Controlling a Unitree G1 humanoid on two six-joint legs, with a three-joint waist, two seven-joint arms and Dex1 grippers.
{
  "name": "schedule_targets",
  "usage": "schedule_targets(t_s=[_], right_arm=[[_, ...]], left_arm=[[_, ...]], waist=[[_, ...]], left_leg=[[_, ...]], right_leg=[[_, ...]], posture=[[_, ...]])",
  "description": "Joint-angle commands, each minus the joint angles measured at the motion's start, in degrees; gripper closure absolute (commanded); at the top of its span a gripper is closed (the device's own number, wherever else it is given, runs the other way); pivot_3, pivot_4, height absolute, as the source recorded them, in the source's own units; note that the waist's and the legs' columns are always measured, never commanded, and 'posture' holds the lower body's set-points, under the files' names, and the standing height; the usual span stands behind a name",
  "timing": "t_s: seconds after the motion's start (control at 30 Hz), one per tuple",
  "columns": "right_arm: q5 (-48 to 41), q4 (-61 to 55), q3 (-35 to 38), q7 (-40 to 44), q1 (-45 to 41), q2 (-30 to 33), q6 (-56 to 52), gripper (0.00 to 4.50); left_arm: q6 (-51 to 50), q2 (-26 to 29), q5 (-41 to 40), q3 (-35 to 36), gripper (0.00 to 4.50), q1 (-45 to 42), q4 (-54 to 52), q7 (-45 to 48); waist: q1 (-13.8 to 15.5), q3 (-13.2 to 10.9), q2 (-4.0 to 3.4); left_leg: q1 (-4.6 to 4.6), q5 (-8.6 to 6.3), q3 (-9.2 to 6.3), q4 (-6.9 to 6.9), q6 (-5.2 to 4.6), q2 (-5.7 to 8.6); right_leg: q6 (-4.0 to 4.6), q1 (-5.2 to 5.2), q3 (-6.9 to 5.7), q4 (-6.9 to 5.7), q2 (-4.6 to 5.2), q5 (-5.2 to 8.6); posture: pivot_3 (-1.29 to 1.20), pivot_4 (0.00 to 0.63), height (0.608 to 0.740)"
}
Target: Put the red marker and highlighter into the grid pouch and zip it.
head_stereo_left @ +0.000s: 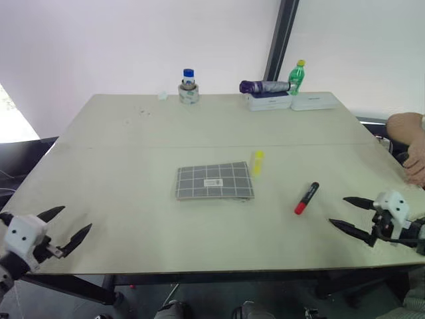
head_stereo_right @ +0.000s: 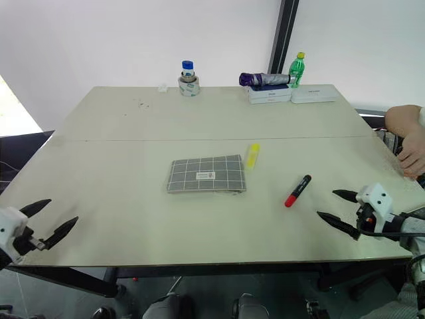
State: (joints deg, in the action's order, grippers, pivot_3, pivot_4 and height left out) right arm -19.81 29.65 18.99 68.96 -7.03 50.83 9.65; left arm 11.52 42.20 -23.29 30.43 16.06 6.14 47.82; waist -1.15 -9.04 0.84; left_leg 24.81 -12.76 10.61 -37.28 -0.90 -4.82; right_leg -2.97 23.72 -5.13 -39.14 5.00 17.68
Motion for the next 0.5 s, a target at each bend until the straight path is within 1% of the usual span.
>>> schedule_targets(t_s=[0.03,0.13,0.27,0.4,0.5], right_arm=[[-0.77,-0.37,2.02,-0.39,-0.75,1.09,1.13,0.1],[-0.28,0.84,1.43,-0.42,-1.28,0.95,1.72,0.1],[0.1,2.38,1.22,-0.63,-2.03,0.72,2.73,0.1],[0.51,3.04,0.78,-0.66,-2.51,0.43,3.67,0.1],[0.81,3.83,0.34,-0.54,-3.55,0.32,4.19,0.1]], left_arm=[[0.77,0.13,-0.9,1.72,0.07,-0.5,-1.31,0.54],[1.15,0.67,1.54,0.86,0.07,-2.02,-0.65,-0.8],[0.67,0.85,1.12,1.06,0.07,-2.99,-0.49,0.1],[3.55,0.59,0.98,1.32,0.07,-3.73,0.27,1.84],[3.85,0.9,1.23,1.38,0.07,-4.86,1.68,1.9]], waist=[[0.08,0.0,0.0],[0.22,0.0,0.0],[0.11,0.0,0.0],[-0.03,0.0,-0.01],[-0.04,-0.01,-0.02]], left_leg=[[-0.1,-0.03,0.0,0.03,0.02,0.0],[-0.37,-0.1,0.0,0.09,0.03,0.01],[-0.38,-0.1,0.0,0.11,0.03,0.01],[-0.38,-0.09,0.01,0.15,0.03,0.01],[-0.38,-0.09,0.01,0.15,0.03,0.01]], right_leg=[[0.01,-0.03,0.01,0.05,0.01,0.01],[0.05,-0.17,0.02,0.16,0.04,0.03],[0.06,-0.18,0.04,0.17,0.06,0.03],[0.06,-0.22,0.05,0.16,0.07,0.03],[0.06,-0.2,0.05,0.17,0.07,0.03]], posture=[[0.0,0.15,0.738],[0.0,0.15,0.738],[0.0,0.15,0.738],[0.0,0.15,0.738],[0.0,0.15,0.738]])
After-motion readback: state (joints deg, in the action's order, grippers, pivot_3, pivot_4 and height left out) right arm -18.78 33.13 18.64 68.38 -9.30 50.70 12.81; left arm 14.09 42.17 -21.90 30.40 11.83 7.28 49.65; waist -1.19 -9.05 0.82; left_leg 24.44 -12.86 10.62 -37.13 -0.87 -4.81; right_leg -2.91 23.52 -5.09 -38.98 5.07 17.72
